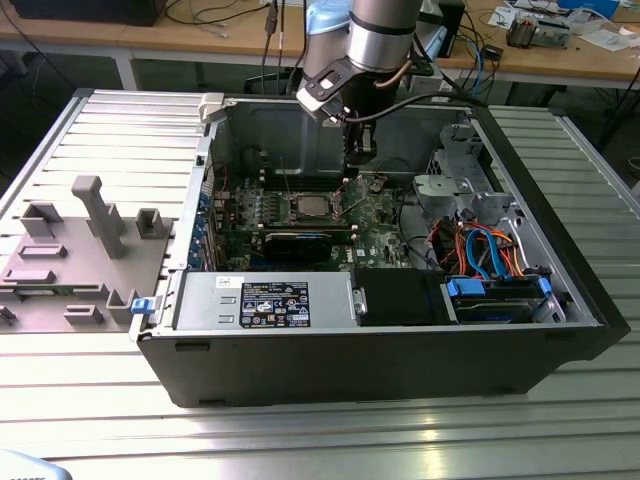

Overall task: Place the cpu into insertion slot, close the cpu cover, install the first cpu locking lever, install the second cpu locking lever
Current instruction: 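Close the cpu cover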

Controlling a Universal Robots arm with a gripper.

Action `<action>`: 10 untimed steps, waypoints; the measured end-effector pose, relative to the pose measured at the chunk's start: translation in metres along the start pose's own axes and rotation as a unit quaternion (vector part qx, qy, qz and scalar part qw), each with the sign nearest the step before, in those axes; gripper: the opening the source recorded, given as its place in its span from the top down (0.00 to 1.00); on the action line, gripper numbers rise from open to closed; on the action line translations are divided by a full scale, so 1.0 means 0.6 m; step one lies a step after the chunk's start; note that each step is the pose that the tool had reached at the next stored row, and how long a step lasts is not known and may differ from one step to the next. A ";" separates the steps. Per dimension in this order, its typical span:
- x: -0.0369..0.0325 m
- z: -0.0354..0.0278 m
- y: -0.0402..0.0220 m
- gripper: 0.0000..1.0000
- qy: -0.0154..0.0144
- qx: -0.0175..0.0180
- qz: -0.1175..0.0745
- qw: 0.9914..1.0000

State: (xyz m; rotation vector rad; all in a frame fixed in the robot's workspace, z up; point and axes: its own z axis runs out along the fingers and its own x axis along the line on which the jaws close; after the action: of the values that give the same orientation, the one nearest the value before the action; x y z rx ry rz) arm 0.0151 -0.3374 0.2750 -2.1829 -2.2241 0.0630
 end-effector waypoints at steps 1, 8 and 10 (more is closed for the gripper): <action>0.000 0.001 0.005 0.89 0.000 0.000 0.000 1.000; 0.000 0.006 0.018 0.89 0.000 0.000 0.000 1.000; 0.000 0.007 0.023 0.89 0.000 0.000 0.000 1.000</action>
State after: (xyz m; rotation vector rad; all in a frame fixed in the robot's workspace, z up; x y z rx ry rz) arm 0.0287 -0.3374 0.2702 -2.1825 -2.2237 0.0639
